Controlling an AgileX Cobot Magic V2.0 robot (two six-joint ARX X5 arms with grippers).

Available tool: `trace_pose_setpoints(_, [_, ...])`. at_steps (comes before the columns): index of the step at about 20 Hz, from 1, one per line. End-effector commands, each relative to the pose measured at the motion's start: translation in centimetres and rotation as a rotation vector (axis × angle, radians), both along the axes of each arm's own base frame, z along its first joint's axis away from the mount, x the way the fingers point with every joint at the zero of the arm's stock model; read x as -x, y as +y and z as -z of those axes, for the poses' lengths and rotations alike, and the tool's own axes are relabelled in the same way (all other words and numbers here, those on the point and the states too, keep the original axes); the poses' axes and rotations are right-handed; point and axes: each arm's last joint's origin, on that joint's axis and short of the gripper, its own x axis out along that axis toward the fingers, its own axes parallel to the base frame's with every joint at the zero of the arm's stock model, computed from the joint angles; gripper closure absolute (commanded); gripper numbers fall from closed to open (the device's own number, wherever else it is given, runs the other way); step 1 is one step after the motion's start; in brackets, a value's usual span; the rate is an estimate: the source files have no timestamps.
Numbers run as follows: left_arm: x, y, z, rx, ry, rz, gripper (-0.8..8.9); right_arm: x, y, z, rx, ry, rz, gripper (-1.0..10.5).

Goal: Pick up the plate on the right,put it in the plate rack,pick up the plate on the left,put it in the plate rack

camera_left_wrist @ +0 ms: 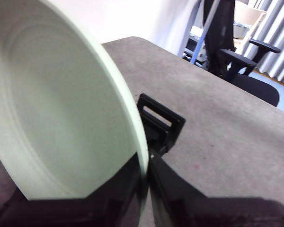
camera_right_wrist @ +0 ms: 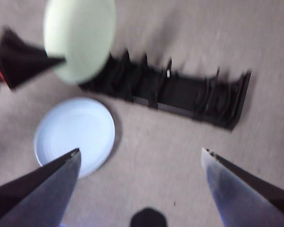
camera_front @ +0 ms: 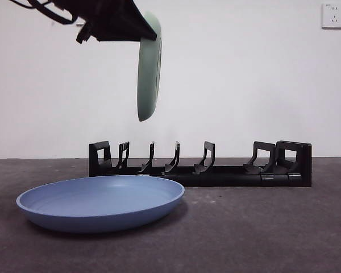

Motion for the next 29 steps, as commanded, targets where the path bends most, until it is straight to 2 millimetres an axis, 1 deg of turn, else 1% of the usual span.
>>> trace_pose_setpoints(1, [-0.7, 0.1, 0.4, 0.005, -0.008, -0.012, 8.22, -0.5, 0.2, 2.3, 0.031, 0.101, 0.004, 5.1])
trace_pose_setpoints(5, [-2.2, 0.3, 2.2, -0.012, 0.032, -0.031, 8.22, -2.1, 0.9, 6.3, 0.070, 0.205, 0.002, 5.1])
trace_pose_setpoints(8, [-3.0, 0.1, 3.7, -0.034, 0.072, -0.033, 8.22, -2.9, 1.3, 8.2, 0.057, 0.226, -0.011, 5.1])
trace_pose_setpoints(10, [-3.4, 0.0, 4.7, -0.048, 0.097, -0.034, 8.22, -3.1, 1.4, 8.9, 0.054, 0.234, -0.016, 5.1])
trace_pose_setpoints(14, [-3.9, -0.1, 6.0, -0.095, 0.124, -0.061, 8.22, -3.2, 1.4, 9.3, 0.061, 0.245, -0.016, 5.1])
trace_pose_setpoints(15, [-3.9, -0.1, 6.2, -0.119, 0.131, -0.090, 8.22, -3.2, 1.4, 9.4, 0.061, 0.245, -0.016, 5.1])
trace_pose_setpoints(21, [-3.5, 0.2, 7.1, -0.224, 0.167, -0.089, 8.22, -3.6, 1.6, 9.1, 0.048, 0.203, -0.022, 5.1])
trace_pose_setpoints(25, [-3.4, 0.2, 7.2, -0.228, 0.184, -0.083, 8.10, -3.6, 1.6, 9.2, 0.048, 0.203, -0.022, 5.1])
trace_pose_setpoints(26, [-3.4, 0.2, 7.1, -0.223, 0.183, -0.084, 7.89, -3.5, 1.5, 9.2, 0.050, 0.206, -0.022, 5.1])
trace_pose_setpoints(28, [-3.4, 0.2, 7.0, -0.219, 0.180, -0.083, 6.54, -3.5, 1.5, 9.2, 0.051, 0.210, -0.022, 5.1])
trace_pose_setpoints(29, [-3.4, 0.2, 7.0, -0.216, 0.179, -0.080, 6.14, -3.5, 1.5, 9.2, 0.051, 0.211, -0.022, 5.1])
